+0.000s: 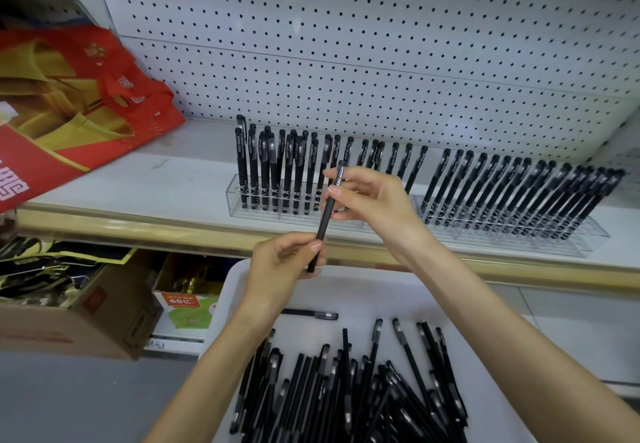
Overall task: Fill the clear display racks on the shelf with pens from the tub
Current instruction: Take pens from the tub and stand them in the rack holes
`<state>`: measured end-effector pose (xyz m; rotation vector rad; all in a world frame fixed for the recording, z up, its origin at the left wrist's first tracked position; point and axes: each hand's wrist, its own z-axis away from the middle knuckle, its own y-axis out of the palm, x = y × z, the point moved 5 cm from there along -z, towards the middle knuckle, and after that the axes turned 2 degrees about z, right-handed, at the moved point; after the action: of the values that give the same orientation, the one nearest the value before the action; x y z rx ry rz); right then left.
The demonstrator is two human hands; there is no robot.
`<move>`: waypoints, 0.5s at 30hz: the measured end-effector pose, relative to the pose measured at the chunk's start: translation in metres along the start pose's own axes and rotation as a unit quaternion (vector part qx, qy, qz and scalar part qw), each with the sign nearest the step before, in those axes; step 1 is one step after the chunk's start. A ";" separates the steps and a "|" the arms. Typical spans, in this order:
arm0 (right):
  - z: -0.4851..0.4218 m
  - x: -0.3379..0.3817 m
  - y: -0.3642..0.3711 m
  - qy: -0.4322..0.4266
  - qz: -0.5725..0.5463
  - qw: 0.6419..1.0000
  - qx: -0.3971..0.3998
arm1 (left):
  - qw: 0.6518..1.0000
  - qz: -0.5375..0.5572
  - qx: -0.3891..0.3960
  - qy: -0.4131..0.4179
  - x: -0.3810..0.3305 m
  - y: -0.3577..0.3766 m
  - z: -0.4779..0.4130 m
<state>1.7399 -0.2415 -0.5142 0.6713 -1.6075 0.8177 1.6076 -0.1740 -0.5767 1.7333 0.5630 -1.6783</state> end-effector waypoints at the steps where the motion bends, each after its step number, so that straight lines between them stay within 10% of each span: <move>1: -0.001 0.004 0.000 -0.009 0.006 1.000 -0.002 | 0.999 -0.024 -0.006 0.021 -0.001 0.000 -0.004; 3: -0.006 0.012 -0.004 -0.033 0.013 0.999 -0.020 | 0.978 -0.175 -0.029 0.112 -0.007 -0.005 -0.011; 9: -0.031 0.037 -0.027 -0.177 0.122 0.965 -0.149 | 0.771 -0.566 -0.034 0.291 -0.025 -0.008 -0.032; 15: -0.044 0.029 -0.022 -0.225 0.198 0.931 -0.208 | 0.714 -0.651 0.002 0.258 -0.009 -0.006 -0.044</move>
<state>1.7781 -0.2187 -0.4776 0.2328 -2.3001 0.5923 1.6341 -0.1377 -0.5701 1.8625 2.4935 -1.8675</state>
